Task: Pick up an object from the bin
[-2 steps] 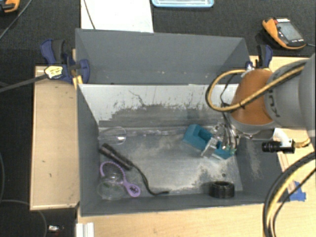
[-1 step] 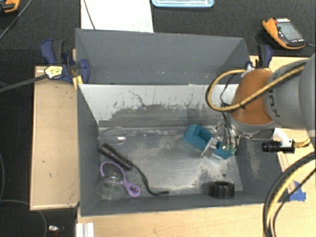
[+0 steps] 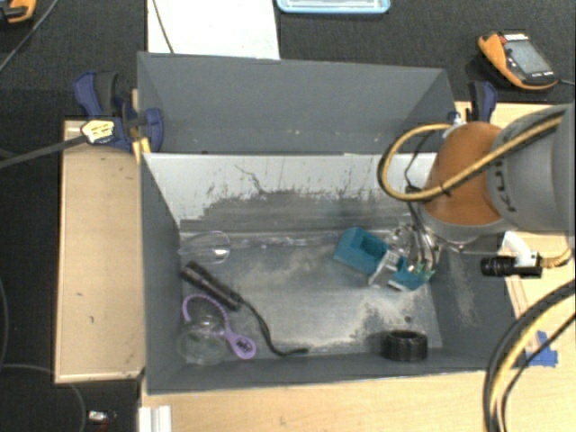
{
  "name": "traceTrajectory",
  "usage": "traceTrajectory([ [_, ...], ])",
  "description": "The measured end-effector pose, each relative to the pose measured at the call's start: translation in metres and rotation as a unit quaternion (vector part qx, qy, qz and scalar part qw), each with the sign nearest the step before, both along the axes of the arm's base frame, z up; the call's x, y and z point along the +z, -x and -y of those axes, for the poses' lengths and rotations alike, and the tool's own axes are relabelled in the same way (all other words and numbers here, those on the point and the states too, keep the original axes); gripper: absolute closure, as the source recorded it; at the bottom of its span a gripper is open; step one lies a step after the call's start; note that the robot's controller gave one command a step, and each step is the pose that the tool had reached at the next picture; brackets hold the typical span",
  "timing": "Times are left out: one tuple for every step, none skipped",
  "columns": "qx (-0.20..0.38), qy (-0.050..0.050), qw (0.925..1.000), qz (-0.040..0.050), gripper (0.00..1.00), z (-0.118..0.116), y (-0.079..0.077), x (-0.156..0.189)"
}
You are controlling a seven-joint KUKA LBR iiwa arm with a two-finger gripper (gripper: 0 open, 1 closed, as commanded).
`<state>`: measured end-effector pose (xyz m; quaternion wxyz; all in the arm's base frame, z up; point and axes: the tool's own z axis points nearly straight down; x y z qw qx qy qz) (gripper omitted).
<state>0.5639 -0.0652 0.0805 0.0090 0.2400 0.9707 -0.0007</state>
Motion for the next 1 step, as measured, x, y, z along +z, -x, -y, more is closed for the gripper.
traceTrajectory([
  [0.001,0.0,1.0,0.0006,1.0,-0.0001,-0.0007,0.0353],
])
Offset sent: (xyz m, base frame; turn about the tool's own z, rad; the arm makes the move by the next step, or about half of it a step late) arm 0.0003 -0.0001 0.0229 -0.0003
